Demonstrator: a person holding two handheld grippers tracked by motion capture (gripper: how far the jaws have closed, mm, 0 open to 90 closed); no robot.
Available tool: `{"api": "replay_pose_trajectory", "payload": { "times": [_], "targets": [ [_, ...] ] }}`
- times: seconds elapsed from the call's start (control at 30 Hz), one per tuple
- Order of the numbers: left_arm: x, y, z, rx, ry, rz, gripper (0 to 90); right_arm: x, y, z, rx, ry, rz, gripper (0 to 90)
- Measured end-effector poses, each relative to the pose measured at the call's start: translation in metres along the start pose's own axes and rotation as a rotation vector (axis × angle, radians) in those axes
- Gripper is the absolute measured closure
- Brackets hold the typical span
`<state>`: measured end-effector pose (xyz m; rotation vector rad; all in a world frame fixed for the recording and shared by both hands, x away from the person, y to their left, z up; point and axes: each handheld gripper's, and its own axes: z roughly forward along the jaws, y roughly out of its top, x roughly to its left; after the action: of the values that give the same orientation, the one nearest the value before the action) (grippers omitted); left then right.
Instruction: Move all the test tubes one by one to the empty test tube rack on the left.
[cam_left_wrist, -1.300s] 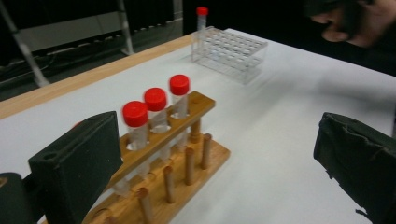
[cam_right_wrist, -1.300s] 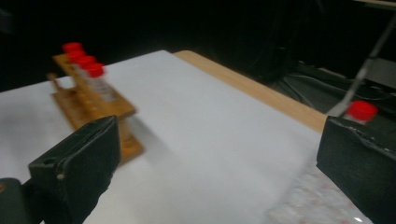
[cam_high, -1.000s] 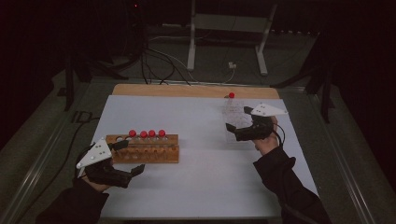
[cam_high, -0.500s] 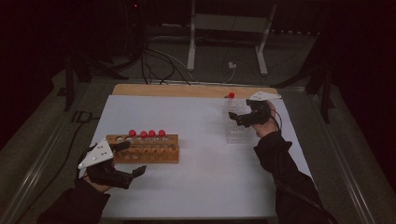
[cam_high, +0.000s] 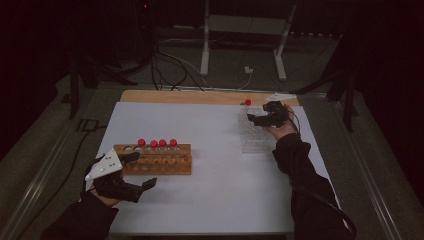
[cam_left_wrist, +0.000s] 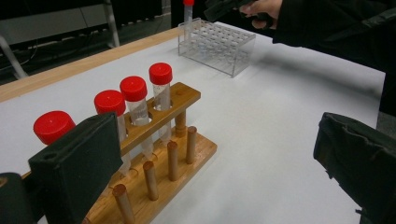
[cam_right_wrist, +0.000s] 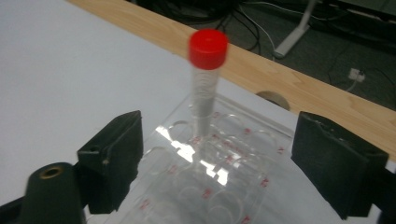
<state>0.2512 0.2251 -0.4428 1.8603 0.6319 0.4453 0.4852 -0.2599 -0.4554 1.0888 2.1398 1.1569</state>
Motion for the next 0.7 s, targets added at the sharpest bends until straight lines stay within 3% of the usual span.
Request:
{"api": "replay_pose_trajectory", "payload": {
  "times": [0.23, 0.7],
  "targets": [
    [0.000, -0.001, 0.001, 0.005, 0.000, -0.003, 1.6, -0.004, 0.003, 0.011, 0.022, -0.014, -0.009, 40.8],
    [0.002, -0.002, 0.001, 0.010, -0.002, -0.006, 1.6, -0.001, 0.014, 0.031, 0.039, 0.060, -0.027, 66.9]
  ]
}}
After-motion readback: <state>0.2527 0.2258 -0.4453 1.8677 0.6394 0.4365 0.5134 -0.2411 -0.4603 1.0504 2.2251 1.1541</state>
